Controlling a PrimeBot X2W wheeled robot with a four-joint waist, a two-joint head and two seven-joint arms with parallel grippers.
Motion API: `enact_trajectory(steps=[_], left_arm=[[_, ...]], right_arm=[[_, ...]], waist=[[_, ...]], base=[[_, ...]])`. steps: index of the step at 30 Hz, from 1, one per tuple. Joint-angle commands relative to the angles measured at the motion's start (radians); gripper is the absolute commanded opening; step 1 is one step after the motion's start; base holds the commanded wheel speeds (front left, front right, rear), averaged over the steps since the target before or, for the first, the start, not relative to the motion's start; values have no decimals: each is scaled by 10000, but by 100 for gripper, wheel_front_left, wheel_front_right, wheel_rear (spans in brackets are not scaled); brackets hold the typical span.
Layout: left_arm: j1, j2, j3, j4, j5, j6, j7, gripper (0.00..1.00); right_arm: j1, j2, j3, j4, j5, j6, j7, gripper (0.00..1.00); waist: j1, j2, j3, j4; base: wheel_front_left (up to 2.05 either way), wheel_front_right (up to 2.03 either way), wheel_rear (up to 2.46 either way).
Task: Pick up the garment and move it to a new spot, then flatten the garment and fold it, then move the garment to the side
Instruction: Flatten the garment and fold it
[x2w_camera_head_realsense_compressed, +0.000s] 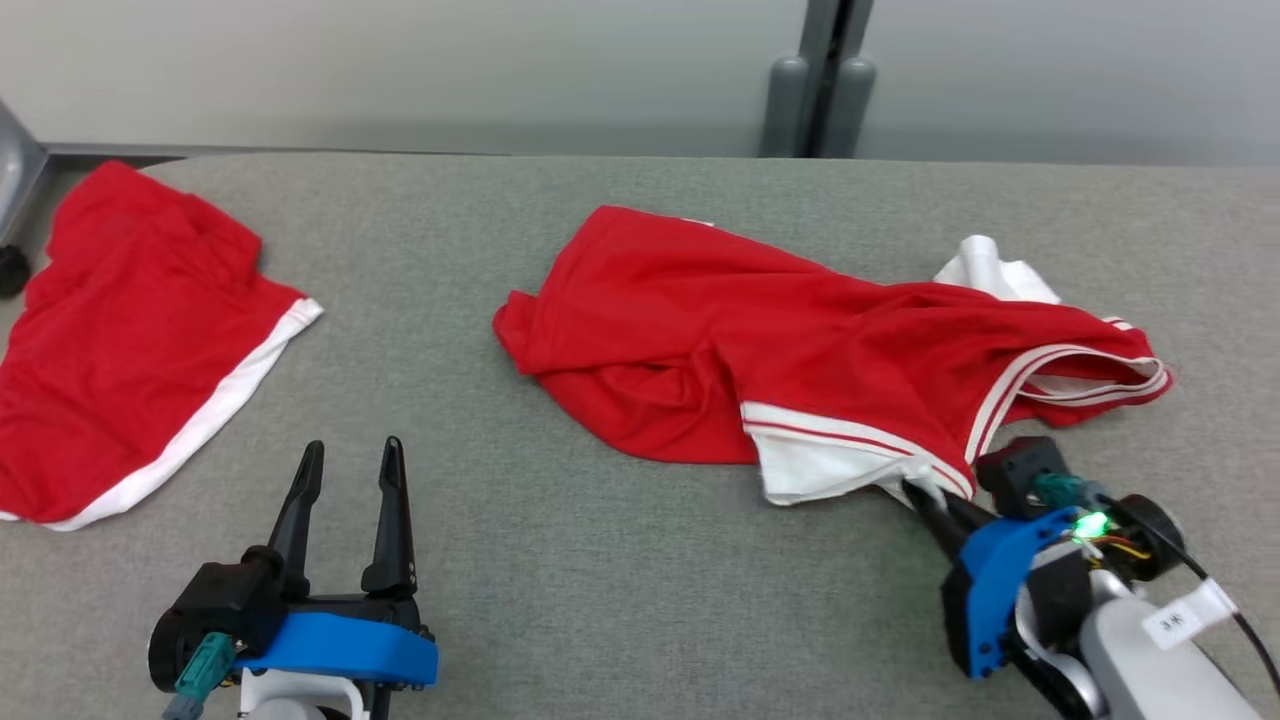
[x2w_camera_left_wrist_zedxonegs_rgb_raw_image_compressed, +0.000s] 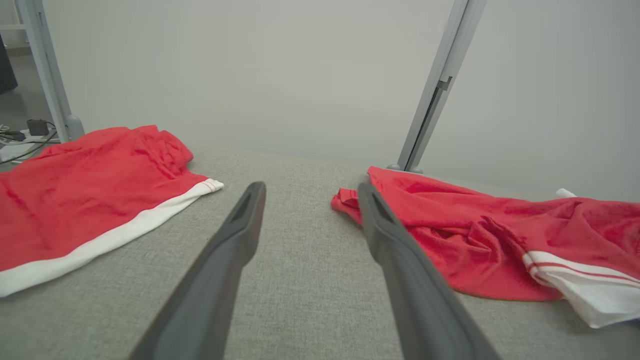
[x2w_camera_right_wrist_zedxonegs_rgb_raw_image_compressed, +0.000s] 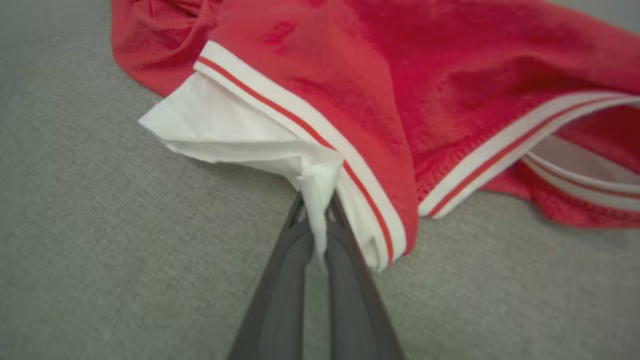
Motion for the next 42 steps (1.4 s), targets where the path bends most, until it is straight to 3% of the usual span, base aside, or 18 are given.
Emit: enact_trajectory(steps=[1,9,16,17,22,31,38,42], left_arm=[[57,71,60,-35,25,-10,-31,100],[134,119,135,-88,87,1,-31,100],[165,167,52,43,78,-29,-29,100],[190,179,47,63,65,-31,-29,100],[307,236,12,152,21,-42,-31,100],[568,199,-91,274,-29,-48,-29,100],[414,262,-330,413,48,-60,19,100],[-93,238,-946,707,-128,-83,639,100]], right_arm=[[332,-110,-252,-250,-141,-2,61,0],[2098,-600,-3074,-2035,-1197,-2,510,0],[2837,-312,-4355,-2116,-1606,-2,163,0],[2906,-207,-4437,-2058,-1610,-2,121,100],[3086,354,-4713,-2327,-1354,-2,-192,100],[3553,1971,-5144,-3894,-562,-1,-1835,100],[3411,2219,-4569,-3588,-326,-1,-2244,100],[3025,2218,-4315,-3406,-282,-1,-2373,100]], waist=[[-1,0,-286,-355],[-1,0,-444,-959],[-1,0,-529,-941],[-1,0,-559,-923],[-1,0,-801,-813],[-1,0,-1199,-714],[-1,0,-1108,-823],[-1,0,-768,-991]], base=[[0,0,0],[0,0,0],[0,0,0],[0,0,0],[0,0,0],[0,0,0],[0,0,0],[0,0,0]])
